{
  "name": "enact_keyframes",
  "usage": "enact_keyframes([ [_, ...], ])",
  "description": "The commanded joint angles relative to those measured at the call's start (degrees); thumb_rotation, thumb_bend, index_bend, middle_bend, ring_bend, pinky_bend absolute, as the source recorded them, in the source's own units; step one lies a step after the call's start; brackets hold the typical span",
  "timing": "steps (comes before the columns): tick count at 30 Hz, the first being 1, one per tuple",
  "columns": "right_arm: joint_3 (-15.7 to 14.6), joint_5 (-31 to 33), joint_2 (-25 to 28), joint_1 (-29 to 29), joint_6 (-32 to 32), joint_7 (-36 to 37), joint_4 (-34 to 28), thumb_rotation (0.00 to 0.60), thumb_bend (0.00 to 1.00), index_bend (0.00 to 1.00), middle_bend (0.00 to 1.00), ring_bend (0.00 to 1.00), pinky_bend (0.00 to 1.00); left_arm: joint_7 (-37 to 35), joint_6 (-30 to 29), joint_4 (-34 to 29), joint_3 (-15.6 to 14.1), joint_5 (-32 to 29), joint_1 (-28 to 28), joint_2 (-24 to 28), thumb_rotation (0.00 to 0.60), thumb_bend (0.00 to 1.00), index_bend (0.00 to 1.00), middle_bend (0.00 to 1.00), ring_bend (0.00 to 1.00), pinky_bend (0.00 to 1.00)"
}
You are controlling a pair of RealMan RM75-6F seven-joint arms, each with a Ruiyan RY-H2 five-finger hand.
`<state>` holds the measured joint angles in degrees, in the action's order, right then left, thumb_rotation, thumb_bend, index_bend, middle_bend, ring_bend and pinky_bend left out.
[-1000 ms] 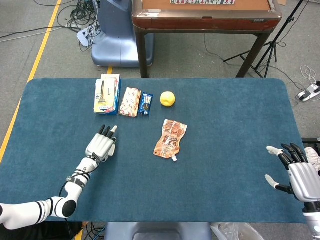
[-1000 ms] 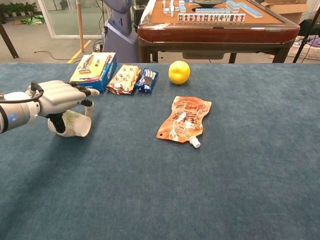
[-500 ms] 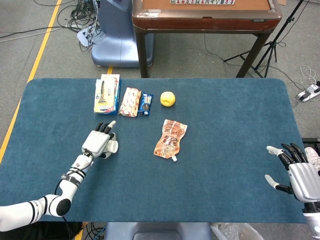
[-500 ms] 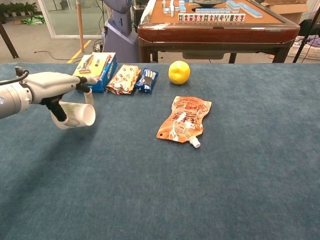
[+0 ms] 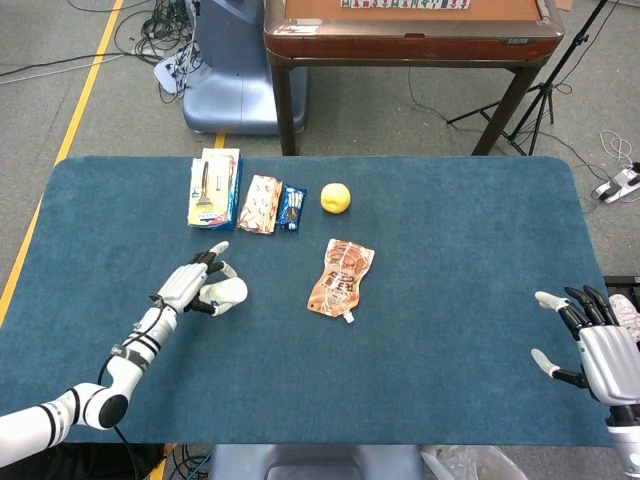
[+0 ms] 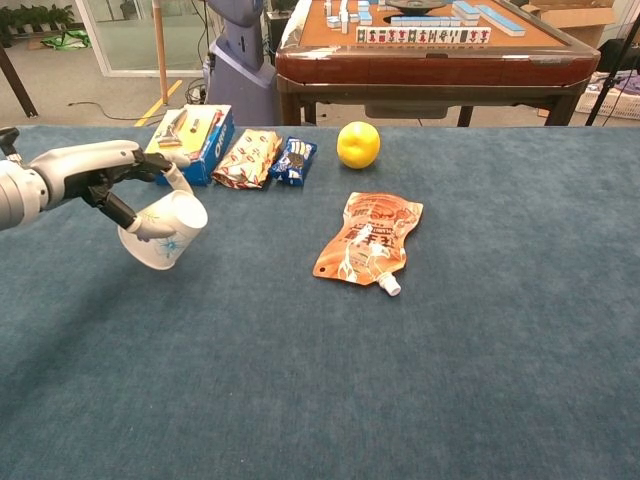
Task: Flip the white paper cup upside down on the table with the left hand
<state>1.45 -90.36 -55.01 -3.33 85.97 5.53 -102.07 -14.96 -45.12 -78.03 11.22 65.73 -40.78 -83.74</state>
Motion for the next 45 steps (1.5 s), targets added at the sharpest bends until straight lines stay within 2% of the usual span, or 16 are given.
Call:
enact_keyframes([
  [1,0.0,0.1,0.0,0.0,0.0,-0.1,0.0,0.6,0.22,0.23,0.3,0.1,0.08,-7.8,3.3,3.2,0.7,2.5,0.6,-0.4,0.6,0.21,0.38,0.0,0.0,0.0],
  [10,0.2,0.2,0.2,0.1,0.0,-0.6,-0.5,0.6,0.22,0.23,0.3,0.1,0.08,-18.5,3.8,10.0,-1.8,10.7,0.6,-1.5,0.6,0.21,0.33,0.0,0.0,0.0],
  [15,0.1,0.4,0.2,0.0,-0.3,-0.8,-0.6,0.6,0.22,0.23,0.3,0.1,0.08,-20.6,4.1,12.7,-3.6,13.6,0.3,-1.2,0.6,0.21,0.3,0.0,0.0,0.0],
  [18,0.1,0.4,0.3,0.0,-0.4,-0.7,-0.6,0.6,0.23,0.23,0.3,0.1,0.08,-21.5,4.0,13.3,-4.4,14.3,0.4,-0.7,0.6,0.21,0.24,0.0,0.0,0.0],
  [22,0.2,0.3,0.3,0.1,-0.2,-0.6,-0.6,0.6,0.22,0.23,0.3,0.1,0.08,-22.8,3.5,12.7,-4.7,14.8,0.6,0.7,0.6,0.21,0.05,0.0,0.0,0.0],
  [24,0.2,0.3,0.3,0.1,-0.2,-0.5,-0.6,0.6,0.23,0.23,0.3,0.1,0.08,-23.2,3.1,12.0,-4.9,15.3,0.6,1.7,0.6,0.21,0.01,0.0,0.0,0.0],
  [33,0.2,-0.2,0.4,0.1,0.1,-0.4,-0.6,0.6,0.22,0.23,0.3,0.1,0.08,-22.3,2.0,4.2,-5.4,16.0,0.7,8.1,0.6,0.21,0.0,0.0,0.0,0.0],
  [35,0.2,-0.1,0.5,0.1,0.1,-0.3,-0.7,0.6,0.22,0.23,0.3,0.1,0.08,-20.7,0.7,2.2,-4.8,14.7,1.4,9.0,0.6,0.21,0.0,0.0,0.0,0.0],
  [37,0.2,0.1,0.6,0.1,-0.2,-0.3,-0.8,0.6,0.22,0.23,0.3,0.1,0.08,-15.9,-2.8,0.2,-4.0,12.6,3.0,9.3,0.6,0.21,0.03,0.0,0.0,0.0],
  [45,0.4,0.7,0.6,-1.0,-2.0,-0.4,-0.6,0.6,0.22,0.23,0.3,0.1,0.08,8.3,-18.7,-9.4,-3.6,6.3,10.6,11.4,0.6,0.21,0.18,0.0,0.0,0.0],
])
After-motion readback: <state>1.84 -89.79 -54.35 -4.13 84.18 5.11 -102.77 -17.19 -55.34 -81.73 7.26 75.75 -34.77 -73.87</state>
